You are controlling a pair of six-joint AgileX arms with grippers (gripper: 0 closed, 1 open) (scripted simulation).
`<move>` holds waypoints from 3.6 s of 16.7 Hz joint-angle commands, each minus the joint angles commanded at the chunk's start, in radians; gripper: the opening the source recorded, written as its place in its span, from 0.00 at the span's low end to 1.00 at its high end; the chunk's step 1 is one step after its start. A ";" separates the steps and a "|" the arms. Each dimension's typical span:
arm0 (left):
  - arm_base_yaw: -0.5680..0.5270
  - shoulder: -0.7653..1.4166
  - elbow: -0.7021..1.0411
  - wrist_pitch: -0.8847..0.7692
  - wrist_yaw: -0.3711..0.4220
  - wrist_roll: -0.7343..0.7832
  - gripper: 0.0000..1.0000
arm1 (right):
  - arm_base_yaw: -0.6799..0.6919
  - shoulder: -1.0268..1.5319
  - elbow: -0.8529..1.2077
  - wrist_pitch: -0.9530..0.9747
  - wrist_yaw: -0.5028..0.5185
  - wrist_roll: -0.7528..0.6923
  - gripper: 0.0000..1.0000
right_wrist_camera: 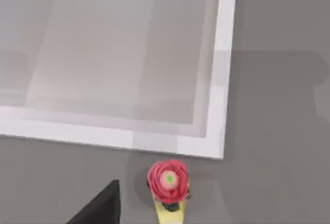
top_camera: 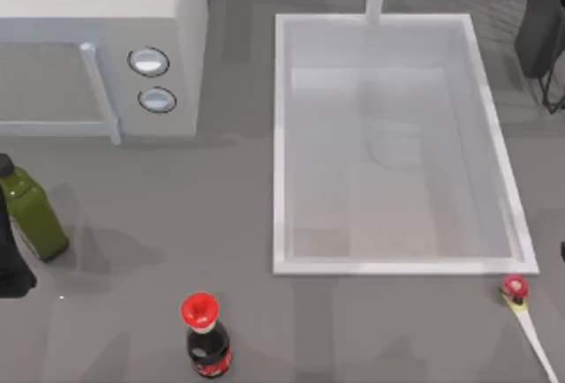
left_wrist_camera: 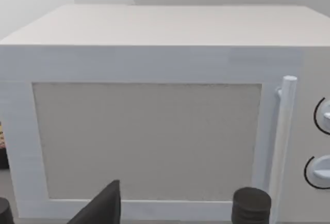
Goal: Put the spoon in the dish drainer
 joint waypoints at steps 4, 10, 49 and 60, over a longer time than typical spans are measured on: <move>0.000 0.000 0.000 0.000 0.000 0.000 1.00 | 0.091 0.391 0.207 -0.272 -0.003 0.054 1.00; 0.000 0.000 0.000 0.000 0.000 0.000 1.00 | 0.172 0.684 0.409 -0.487 0.006 0.100 1.00; 0.000 0.000 0.000 0.000 0.000 0.000 1.00 | 0.181 0.922 0.169 -0.026 0.007 0.110 0.00; 0.000 0.000 0.000 0.000 0.000 0.000 1.00 | 0.183 0.832 0.366 -0.273 0.014 0.112 0.00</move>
